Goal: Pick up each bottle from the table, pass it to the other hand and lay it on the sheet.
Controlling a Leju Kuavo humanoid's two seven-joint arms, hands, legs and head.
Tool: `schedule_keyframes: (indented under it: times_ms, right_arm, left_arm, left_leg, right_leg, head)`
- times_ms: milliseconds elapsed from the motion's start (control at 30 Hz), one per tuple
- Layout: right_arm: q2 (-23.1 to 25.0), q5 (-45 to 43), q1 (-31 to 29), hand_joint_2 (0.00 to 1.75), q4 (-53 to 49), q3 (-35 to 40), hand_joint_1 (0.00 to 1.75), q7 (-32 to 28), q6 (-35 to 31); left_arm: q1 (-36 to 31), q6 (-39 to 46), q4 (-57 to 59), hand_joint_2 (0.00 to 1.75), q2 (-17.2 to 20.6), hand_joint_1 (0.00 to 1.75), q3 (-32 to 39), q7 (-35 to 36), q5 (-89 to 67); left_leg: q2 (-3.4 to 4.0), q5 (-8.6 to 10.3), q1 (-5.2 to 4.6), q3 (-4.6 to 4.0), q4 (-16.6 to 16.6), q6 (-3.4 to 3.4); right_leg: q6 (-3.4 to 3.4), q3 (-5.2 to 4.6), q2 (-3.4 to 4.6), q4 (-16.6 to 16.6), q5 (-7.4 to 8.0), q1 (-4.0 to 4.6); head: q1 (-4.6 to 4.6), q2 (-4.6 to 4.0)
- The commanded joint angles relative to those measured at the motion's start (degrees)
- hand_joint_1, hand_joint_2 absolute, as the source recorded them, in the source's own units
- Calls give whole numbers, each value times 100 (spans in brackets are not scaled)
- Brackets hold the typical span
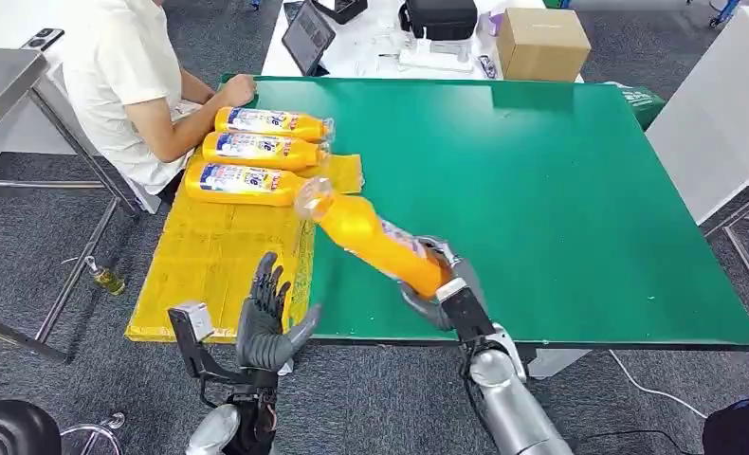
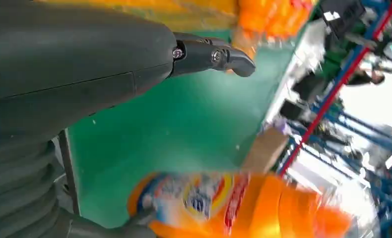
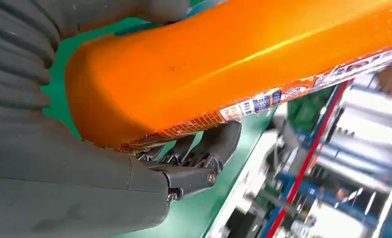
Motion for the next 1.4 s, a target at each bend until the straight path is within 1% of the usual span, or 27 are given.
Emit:
schedule_keyframes:
  times_ms: [33,133,167,200,267,333,433,500,567,600,633,700,767,800,867,900,933,967,1000,1033,1167,1200,1233,1267,1300,1367,1400]
  right_arm:
    - [99,-69,-52,175,128,649,175,104,99]
    - [199,-115,-121,175,430,875,175,108,223]
    - [275,-145,-157,175,597,972,175,104,262]
    - [301,-139,-179,175,676,1045,175,77,267]
    - [382,-137,-241,175,932,1281,175,50,335]
    - [422,54,-278,175,1076,1498,175,-24,148]
    - [495,112,-310,175,1150,1681,175,-99,117]
    - [528,221,-362,175,1217,1837,175,-118,83]
    - [563,315,-394,175,1270,1943,173,-137,2]
    - [568,382,-416,175,1308,2034,175,-159,-34]
    - [584,429,-438,175,1355,2125,175,-205,-55]
    - [595,526,-457,175,1426,2302,166,-252,-117]
    - [604,506,-438,175,1439,2323,164,-252,-128]
    - [607,419,-457,175,1491,2366,161,-252,-107]
    - [603,386,-467,175,1513,2393,161,-252,-149]
    - [596,370,-479,175,1536,2404,148,-252,-182]
    - [594,334,-494,175,1573,2417,141,-252,-211]
    - [589,318,-494,175,1582,2414,117,-252,-212]
    - [602,264,-480,175,1593,2369,5,-252,-234]
    - [607,230,-463,175,1587,2336,0,-252,-250]
    - [583,205,-350,175,1456,2260,0,-244,-388]
    - [548,204,-253,0,1308,2236,0,-252,-477]
    - [508,217,-171,0,1193,2240,0,-252,-531]
    - [498,218,-151,0,1166,2244,0,-251,-534]
    - [498,218,-151,0,1166,2244,0,-251,-534]
    - [498,218,-151,0,1166,2244,0,-251,-534]
    - [498,218,-151,0,1166,2244,0,-251,-534]
  left_arm:
    - [-264,7,297,175,31,0,-261,-23,-164]
    - [-322,-42,313,175,16,0,-265,1,-232]
    - [-348,-39,280,175,-8,0,-254,-18,-254]
    - [-366,-22,268,175,-21,0,-246,-33,-274]
    - [-427,49,240,175,-89,0,-169,-51,-247]
    - [-487,80,281,175,-125,0,-149,-5,-178]
    - [-497,-109,274,175,-156,0,-115,155,192]
    - [-511,-331,240,175,-138,0,-138,280,476]
    - [-528,-406,205,175,-130,0,-127,313,595]
    - [-553,-427,176,175,-130,0,-135,299,607]
    - [-567,-494,141,175,-133,0,-129,252,642]
    - [-618,-626,84,175,-140,0,-133,256,715]
    - [-626,-639,59,175,-153,0,-137,255,717]
    - [-606,-759,28,175,-131,124,-155,246,727]
    - [-596,-786,22,175,-131,124,-152,232,708]
    - [-566,-809,8,175,-123,175,-153,203,677]
    - [-546,-834,-3,175,-126,175,-135,151,627]
    - [-538,-827,-9,175,-126,175,-129,124,594]
    - [-520,-755,-19,175,-128,175,-99,30,480]
    - [-508,-704,-33,175,-110,175,-77,-39,397]
    - [-498,-243,-11,175,15,175,12,-224,-175]
    - [-474,-137,13,175,50,175,96,-247,-299]
    - [-448,-122,16,175,122,175,187,-204,-327]
    - [-439,-142,19,175,148,175,215,-192,-330]
    - [-439,-142,19,175,148,175,215,-192,-330]
    - [-439,-142,19,175,148,175,215,-192,-330]
    - [-439,-142,19,175,148,175,215,-192,-330]
  left_leg:
    - [3,-2,-1,14,-4,7]
    - [6,-2,-1,12,-4,7]
    - [13,-11,-2,41,-9,17]
    - [6,-4,0,19,-5,10]
    - [11,-7,-1,26,-6,11]
    - [7,-2,1,10,-4,6]
    - [13,-7,0,31,-9,11]
    - [7,-2,0,9,-3,6]
    - [20,-10,-2,34,-8,14]
    - [4,-2,-1,9,-4,7]
    - [8,-6,0,20,-5,10]
    - [10,-7,0,21,-3,11]
    - [10,-9,0,28,-3,12]
    - [4,-7,2,18,-2,10]
    - [1,-5,0,18,-4,9]
    - [4,-10,0,31,-5,13]
    - [1,-5,2,16,-3,9]
    - [4,-9,0,26,-5,11]
    - [8,-11,0,34,-7,14]
    - [4,-5,1,14,-4,8]
    - [-3,-9,-1,30,-6,12]
    - [1,-4,2,13,-6,8]
    - [7,-7,0,27,-10,10]
    - [4,-2,1,11,-7,5]
    - [3,-7,1,31,-12,10]
    - [0,-2,0,12,-7,6]
    - [2,-6,-1,23,-8,10]
  right_leg:
    - [-11,13,-4,-4,-3,3]
    - [-9,10,0,-4,-1,1]
    - [-22,39,0,-9,-8,4]
    - [-12,19,-2,-6,-3,3]
    - [-15,24,2,-6,-5,3]
    - [-10,10,2,-4,-1,3]
    - [-19,29,3,-8,-5,5]
    - [-9,9,3,-3,-1,2]
    - [-19,29,9,-8,-5,4]
    - [-10,9,-2,-3,-2,2]
    - [-14,20,0,-5,-5,4]
    - [-15,20,2,-3,-6,4]
    - [-19,27,0,-3,-9,5]
    - [-16,20,-5,-3,-7,6]
    - [-15,19,-7,-3,-7,4]
    - [-20,31,-7,-5,-11,5]
    - [-15,18,-7,-3,-7,5]
    - [-17,26,-6,-3,-10,4]
    - [-20,33,-3,-6,-11,5]
    - [-13,15,-4,-4,-6,4]
    - [-18,32,-13,-5,-13,4]
    - [-12,13,-5,-6,-5,5]
    - [-17,25,-1,-8,-8,4]
    - [-10,10,-2,-6,-3,3]
    - [-18,31,-6,-11,-8,6]
    - [-12,12,-5,-5,-5,3]
    - [-18,22,-6,-6,-8,3]
  head:
    - [0,0]
    - [0,0]
    - [2,0]
    - [0,0]
    - [2,0]
    - [0,0]
    - [0,0]
    - [0,0]
    - [0,0]
    - [2,0]
    - [2,0]
    - [2,0]
    - [-2,0]
    - [4,0]
    - [-2,0]
    - [4,0]
    - [2,0]
    - [0,0]
    - [0,0]
    - [0,0]
    - [4,0]
    - [2,0]
    - [0,0]
    - [2,0]
    - [0,0]
    - [2,0]
    - [0,0]
